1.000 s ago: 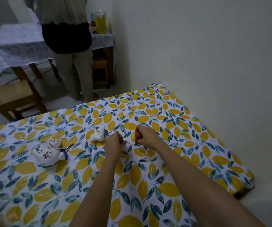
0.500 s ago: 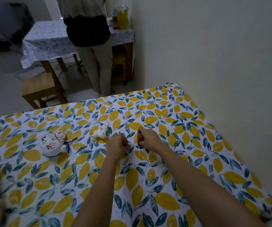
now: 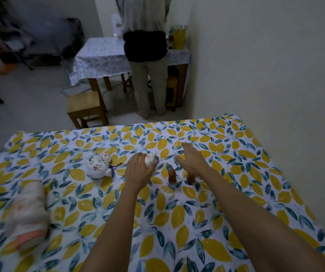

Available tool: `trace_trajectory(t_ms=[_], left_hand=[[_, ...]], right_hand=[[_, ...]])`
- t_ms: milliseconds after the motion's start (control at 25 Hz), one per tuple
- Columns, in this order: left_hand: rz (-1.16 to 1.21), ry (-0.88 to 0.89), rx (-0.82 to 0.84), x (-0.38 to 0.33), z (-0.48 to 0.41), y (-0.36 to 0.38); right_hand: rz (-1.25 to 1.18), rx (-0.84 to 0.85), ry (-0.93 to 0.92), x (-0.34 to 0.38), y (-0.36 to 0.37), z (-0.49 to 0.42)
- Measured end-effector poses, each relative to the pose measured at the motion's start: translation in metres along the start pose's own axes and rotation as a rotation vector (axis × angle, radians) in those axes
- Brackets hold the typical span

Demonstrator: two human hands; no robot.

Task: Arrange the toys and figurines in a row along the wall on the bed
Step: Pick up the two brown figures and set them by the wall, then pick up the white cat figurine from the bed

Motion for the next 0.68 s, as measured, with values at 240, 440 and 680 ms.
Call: trace_trajectory(t_ms=[240,440,680], left_hand=[[-0.033,-0.17,0.037,0.113,-0.005,-0.044],[-0.067,-0.196,0.139,0.175,-0.024,-0.051],[0.148,-0.303,0.228,0.202,-0.052,-0.04]], right_hand=[[0.193,0.073,-0.186,0.083,0.042,-0.038],[0.536,0.172,-0.232,0.099,0.089,-0.071],[0.683,0.272,-0.174,0.104,0.106,-0.097]])
Point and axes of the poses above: each hand's wrist, its own z-axis away from the middle knuckle, its own y-axis out of the palm, x = y × z, the point moved 2 cm from there along -z, towards the middle knuckle, and after that the axes turned 5 degrees about y, right-handed, at the moved point
